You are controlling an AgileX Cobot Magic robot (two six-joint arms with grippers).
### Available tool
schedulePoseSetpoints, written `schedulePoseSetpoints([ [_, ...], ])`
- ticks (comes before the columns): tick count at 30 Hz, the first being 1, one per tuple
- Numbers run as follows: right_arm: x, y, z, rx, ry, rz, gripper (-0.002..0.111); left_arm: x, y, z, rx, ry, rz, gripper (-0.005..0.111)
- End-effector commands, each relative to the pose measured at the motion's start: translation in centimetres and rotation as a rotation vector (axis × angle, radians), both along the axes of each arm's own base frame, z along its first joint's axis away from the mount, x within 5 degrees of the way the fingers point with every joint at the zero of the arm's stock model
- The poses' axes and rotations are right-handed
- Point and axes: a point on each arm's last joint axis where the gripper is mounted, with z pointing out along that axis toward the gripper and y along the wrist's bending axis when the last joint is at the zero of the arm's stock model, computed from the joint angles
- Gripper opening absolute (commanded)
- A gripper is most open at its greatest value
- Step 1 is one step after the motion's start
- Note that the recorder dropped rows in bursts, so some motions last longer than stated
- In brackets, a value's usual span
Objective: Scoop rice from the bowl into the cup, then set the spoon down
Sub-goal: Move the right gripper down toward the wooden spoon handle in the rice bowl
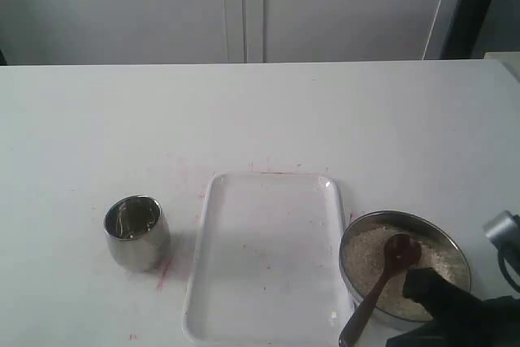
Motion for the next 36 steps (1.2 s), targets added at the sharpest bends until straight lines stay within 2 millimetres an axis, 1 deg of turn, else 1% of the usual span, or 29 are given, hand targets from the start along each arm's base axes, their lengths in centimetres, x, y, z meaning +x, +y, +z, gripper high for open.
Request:
schedulePoseSetpoints([
  [1, -0.8, -0.2, -0.8, 0.022, -0.122, -0.003, 0.000, -0.1, 0.0, -0.8, -0.010, 0.064, -0.003, 0.014],
  [3, -1.1, -0.3, -1.1, 0.007, -0.177, 0.017, 0.000, -0.1, 0.0, -0.8, -0.010, 0.064, -0.003, 0.014],
  [6, -1.3, -0.4, -1.5, 0.021, -0.215, 0.000, 0.000, -0.1, 0.0, -0.8, -0.010, 0.064, -0.003, 0.014],
  [13, -2.0, -0.4, -2.6, 0.052, -0.168, -0.020, 0.001, -0.1, 0.0, -0.8, -0.010, 0.064, -0.003, 0.014],
  [16, -2.2, -0.5, -3.0, 0.048, -0.155, -0.020, 0.006, -0.1, 0.0, -0.8, -0.010, 0.064, -0.003, 0.014],
  [19, -2.2, -0.5, -3.0, 0.052, -0.152, -0.020, 0.014, -0.1, 0.0, -0.8, -0.010, 0.064, -0.003, 0.014],
  [20, -2.2, -0.4, -2.9, 0.065, -0.147, -0.024, 0.015, -0.1, 0.0, -0.8, -0.010, 0.064, -0.003, 0.014],
  [24, -2.0, 0.0, -2.2, 0.130, -0.145, -0.028, 0.012, -0.1, 0.0, -0.8, -0.010, 0.064, -0.003, 0.014],
  [27, -1.6, 0.5, -0.6, 0.083, -0.239, 0.115, 0.001, -0.1, 0.0, -0.8, -0.010, 0.064, -0.003, 0.014],
  [29, -1.3, 0.8, 0.5, 0.057, -0.264, 0.195, 0.000, -0.1, 0.0, -0.8, -0.010, 0.064, -0.003, 0.014],
  [32, -0.4, 1.0, 2.1, -0.022, -0.265, 0.307, 0.000, -0.1, 0.0, -0.8, -0.010, 0.064, -0.003, 0.014],
  [36, 0.6, 0.7, 3.7, -0.180, -0.167, 0.462, 0.000, -0.1, 0.0, -0.8, -0.010, 0.064, -0.003, 0.014],
])
